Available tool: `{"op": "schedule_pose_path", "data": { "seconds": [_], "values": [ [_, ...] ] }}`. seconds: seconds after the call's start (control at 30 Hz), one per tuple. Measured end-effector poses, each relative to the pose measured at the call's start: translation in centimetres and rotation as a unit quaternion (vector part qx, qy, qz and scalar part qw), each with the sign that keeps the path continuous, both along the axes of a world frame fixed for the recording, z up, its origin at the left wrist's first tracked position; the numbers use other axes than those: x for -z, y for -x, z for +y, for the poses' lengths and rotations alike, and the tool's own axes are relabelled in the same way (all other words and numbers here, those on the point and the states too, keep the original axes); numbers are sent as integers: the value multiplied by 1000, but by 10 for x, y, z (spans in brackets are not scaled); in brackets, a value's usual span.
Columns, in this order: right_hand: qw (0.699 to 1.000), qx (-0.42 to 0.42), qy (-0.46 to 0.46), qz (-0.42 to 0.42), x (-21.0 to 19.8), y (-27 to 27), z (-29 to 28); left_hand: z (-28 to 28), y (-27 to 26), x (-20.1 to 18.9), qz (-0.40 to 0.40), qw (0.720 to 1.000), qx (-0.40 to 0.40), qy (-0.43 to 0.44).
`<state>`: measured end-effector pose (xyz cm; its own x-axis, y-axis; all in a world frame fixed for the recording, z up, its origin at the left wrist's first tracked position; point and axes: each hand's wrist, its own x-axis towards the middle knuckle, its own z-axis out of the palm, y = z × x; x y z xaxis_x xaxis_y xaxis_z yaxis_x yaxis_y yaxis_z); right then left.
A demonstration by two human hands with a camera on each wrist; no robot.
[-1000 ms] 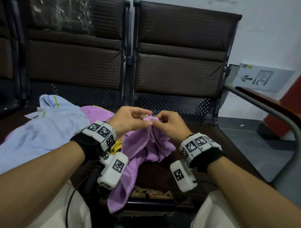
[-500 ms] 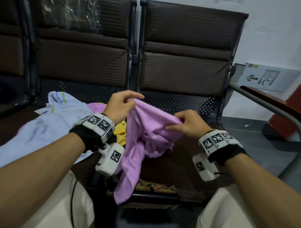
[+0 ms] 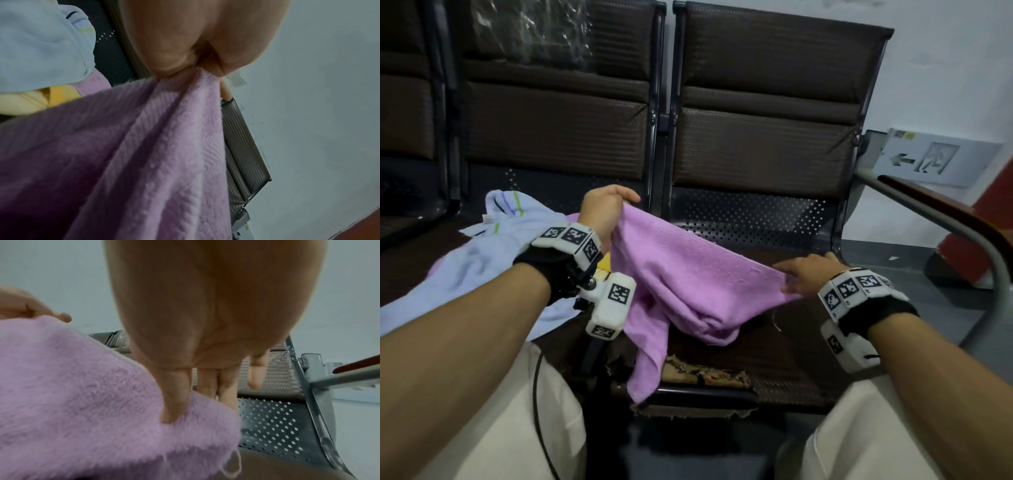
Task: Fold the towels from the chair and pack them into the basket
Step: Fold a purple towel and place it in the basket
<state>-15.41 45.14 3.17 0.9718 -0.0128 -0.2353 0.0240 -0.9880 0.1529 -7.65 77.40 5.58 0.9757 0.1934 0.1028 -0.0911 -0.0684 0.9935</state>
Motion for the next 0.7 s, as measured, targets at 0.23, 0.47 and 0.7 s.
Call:
{"op": "schedule_pose_path", "data": {
  "seconds": [0.23, 0.47, 0.7],
  "values": [
    [996, 56, -58, -25, -3, 4, 3, 6, -1, 11, -2, 992, 23, -122],
    [969, 46, -120, -213, -2, 2, -1, 15, 2, 12, 37, 960, 50, -272],
    [915, 124, -286, -254, -3, 2, 1, 19, 13, 30, -3, 878, 109, -466]
  ]
}}
